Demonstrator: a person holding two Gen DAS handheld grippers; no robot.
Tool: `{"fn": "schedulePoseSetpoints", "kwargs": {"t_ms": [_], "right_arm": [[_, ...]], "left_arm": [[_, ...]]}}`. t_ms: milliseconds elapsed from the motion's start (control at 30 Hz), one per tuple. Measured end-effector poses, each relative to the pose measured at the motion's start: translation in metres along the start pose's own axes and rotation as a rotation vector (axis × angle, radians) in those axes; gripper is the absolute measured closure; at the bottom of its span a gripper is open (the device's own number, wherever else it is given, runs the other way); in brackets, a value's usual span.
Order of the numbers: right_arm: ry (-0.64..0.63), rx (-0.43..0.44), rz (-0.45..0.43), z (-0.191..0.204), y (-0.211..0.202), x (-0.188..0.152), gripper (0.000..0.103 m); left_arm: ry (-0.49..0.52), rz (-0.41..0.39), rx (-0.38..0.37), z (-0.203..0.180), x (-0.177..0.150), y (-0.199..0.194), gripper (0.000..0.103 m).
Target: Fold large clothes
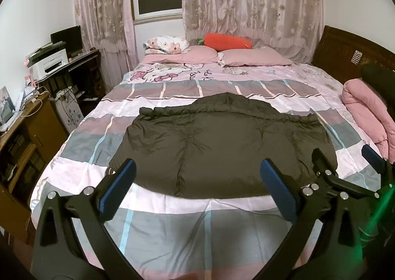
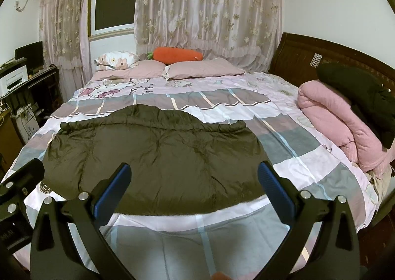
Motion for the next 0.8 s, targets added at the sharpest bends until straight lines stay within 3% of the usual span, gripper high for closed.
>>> {"fn": "schedulePoseSetpoints", "kwargs": {"t_ms": [800], "right_arm": [[-0.017,0.015,0.009,-0.0018,0.0028,-0.0055,0.001]], "left_arm": [[0.003,0.001,-0.010,-0.0005,-0.0025,0.0016,0.002]]}}
Point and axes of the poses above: each gripper's, at about its wrist camera, not at the fingertips, and y roughly the way its jaws point, z to its left, x to its top, the point moved 10 cm from there along y, roughly the way its jaws point, and after that the axes turned 3 degrees about x, right-handed, at the moved point
